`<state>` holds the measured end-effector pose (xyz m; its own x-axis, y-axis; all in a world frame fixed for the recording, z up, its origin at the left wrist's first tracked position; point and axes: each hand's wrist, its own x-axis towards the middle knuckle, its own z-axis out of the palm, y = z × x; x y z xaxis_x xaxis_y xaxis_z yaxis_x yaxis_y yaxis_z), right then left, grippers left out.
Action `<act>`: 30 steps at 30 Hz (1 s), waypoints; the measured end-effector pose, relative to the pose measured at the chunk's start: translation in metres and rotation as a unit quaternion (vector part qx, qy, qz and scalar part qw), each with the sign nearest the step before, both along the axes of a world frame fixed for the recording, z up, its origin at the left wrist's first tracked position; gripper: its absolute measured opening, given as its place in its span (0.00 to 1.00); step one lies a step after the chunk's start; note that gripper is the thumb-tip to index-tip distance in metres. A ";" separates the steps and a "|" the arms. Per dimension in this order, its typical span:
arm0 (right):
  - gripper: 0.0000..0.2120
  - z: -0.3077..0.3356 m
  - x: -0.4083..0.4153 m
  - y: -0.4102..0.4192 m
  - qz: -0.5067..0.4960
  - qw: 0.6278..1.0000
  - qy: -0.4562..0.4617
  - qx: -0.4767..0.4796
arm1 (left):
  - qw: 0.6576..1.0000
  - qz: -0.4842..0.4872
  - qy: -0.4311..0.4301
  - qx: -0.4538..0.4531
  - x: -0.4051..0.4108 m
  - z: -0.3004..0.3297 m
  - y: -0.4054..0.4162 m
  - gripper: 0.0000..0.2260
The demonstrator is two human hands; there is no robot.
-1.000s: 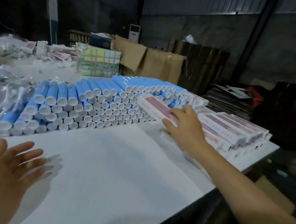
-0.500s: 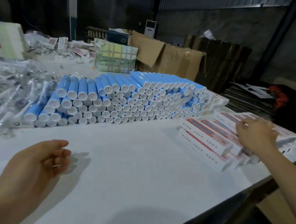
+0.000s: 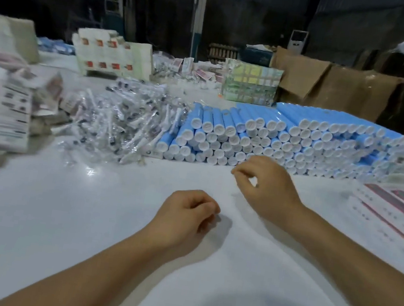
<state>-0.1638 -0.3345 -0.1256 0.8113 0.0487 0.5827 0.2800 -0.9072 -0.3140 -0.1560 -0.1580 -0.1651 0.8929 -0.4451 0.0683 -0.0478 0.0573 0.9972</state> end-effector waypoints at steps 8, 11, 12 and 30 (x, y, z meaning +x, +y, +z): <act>0.05 -0.051 0.020 0.029 0.068 0.980 0.161 -0.092 | 0.999 0.006 0.045 -0.022 0.003 -0.004 0.000 0.06; 0.09 -0.052 0.018 0.029 0.068 0.982 0.150 -0.089 | 0.999 -0.010 0.027 0.017 0.002 -0.007 0.002 0.06; 0.09 -0.052 0.018 0.030 0.069 0.983 0.149 -0.077 | 0.999 -0.013 0.032 0.025 0.002 -0.005 0.005 0.06; 0.14 -0.113 0.063 -0.004 0.042 0.992 0.119 0.028 | 0.656 0.232 -0.178 0.696 0.030 0.078 0.337 0.26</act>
<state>-0.1008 -0.3386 -0.2382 0.9206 0.0952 0.3788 0.2663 -0.8625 -0.4303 -0.1264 0.1785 -0.0870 0.9922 0.0163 0.1238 0.0176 -0.9998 -0.0097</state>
